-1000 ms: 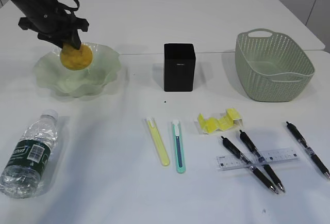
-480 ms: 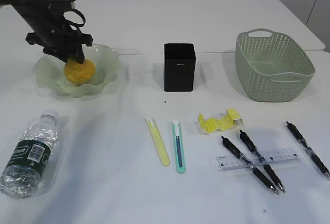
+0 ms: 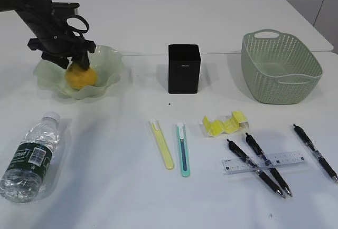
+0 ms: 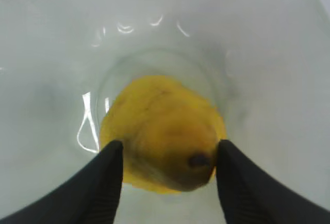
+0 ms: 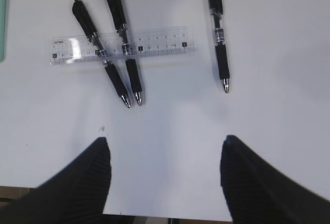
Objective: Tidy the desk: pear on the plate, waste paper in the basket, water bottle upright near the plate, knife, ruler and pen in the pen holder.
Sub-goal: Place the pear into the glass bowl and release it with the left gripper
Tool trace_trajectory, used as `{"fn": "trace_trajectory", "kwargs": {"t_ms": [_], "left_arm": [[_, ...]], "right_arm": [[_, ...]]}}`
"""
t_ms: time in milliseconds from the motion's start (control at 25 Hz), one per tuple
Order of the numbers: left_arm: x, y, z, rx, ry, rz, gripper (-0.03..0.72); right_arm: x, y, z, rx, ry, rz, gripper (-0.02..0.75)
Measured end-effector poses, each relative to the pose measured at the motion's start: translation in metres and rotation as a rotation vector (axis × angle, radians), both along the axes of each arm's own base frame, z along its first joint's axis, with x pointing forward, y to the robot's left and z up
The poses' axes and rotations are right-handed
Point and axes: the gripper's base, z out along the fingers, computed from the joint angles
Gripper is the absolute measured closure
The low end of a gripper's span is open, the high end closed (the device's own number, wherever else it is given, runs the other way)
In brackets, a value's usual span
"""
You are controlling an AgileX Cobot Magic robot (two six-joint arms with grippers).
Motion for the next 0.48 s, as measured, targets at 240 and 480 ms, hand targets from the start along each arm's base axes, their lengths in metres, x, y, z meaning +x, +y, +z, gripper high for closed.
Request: {"fn": "trace_trajectory", "kwargs": {"t_ms": [240, 480], "left_arm": [[0.000, 0.000, 0.014, -0.003, -0.017, -0.001, 0.127], [-0.008, 0.001, 0.078, -0.019, -0.119, -0.005, 0.110]], "right_arm": [[0.000, 0.000, 0.000, 0.000, 0.000, 0.000, 0.244], [0.000, 0.000, 0.000, 0.000, 0.000, 0.000, 0.244]]}}
